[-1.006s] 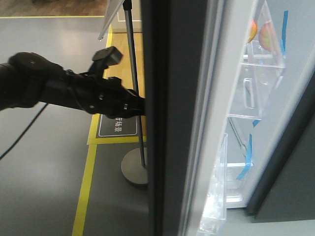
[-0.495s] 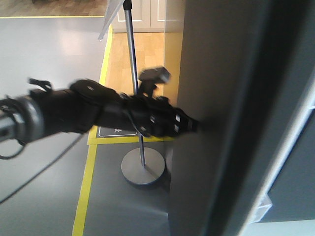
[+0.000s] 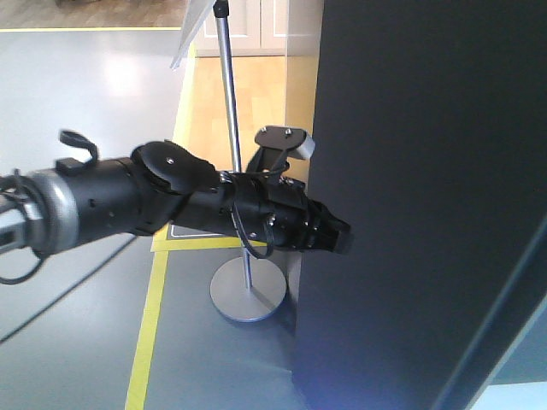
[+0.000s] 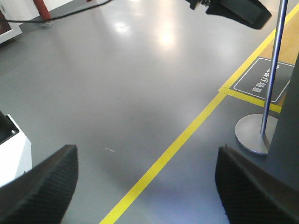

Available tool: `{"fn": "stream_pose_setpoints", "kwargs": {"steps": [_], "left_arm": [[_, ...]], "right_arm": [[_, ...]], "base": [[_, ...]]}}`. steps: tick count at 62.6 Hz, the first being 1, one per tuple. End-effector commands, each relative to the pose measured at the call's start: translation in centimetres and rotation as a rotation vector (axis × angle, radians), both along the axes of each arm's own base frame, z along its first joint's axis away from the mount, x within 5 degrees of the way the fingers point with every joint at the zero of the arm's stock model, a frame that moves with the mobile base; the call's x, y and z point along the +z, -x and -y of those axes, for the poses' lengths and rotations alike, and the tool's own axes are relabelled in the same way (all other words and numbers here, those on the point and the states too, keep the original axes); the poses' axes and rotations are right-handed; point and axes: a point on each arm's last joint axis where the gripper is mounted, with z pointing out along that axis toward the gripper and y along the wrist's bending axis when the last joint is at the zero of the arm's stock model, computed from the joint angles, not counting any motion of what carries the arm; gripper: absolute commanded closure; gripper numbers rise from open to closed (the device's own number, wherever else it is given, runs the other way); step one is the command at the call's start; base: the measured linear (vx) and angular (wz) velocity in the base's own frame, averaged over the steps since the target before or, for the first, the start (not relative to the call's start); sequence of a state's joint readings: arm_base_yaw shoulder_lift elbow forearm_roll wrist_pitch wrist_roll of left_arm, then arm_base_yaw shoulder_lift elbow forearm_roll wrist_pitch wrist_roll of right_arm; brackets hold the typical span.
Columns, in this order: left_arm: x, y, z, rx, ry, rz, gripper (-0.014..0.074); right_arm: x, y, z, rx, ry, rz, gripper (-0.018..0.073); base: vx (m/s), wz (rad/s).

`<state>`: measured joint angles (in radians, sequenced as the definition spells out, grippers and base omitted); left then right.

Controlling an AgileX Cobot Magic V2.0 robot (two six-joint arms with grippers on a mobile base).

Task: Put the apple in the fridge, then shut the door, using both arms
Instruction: 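Pull the left gripper back away from the closed door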

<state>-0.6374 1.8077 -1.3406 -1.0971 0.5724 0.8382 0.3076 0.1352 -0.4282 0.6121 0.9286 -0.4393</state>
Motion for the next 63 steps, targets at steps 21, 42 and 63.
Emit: {"fn": "stream_pose_setpoints", "kwargs": {"steps": [21,42,63], "left_arm": [[8.5,2.1,-6.0,0.213,-0.259,0.318,0.0603],[7.8,2.8,-13.1,0.404,-0.334,0.29,0.0603],[6.4,7.0,-18.7,0.509,-0.305,0.314,0.0603]], "right_arm": [[1.4,-0.3,0.0,-0.028,-0.063,0.058,-0.0017],[2.1,-1.3,0.6,-0.161,-0.104,0.09,0.0025],[2.6,-5.8,1.0,-0.287,0.161,-0.061,0.0313]], "base": [[0.0,0.0],[0.0,0.0],[0.0,0.0]]}}
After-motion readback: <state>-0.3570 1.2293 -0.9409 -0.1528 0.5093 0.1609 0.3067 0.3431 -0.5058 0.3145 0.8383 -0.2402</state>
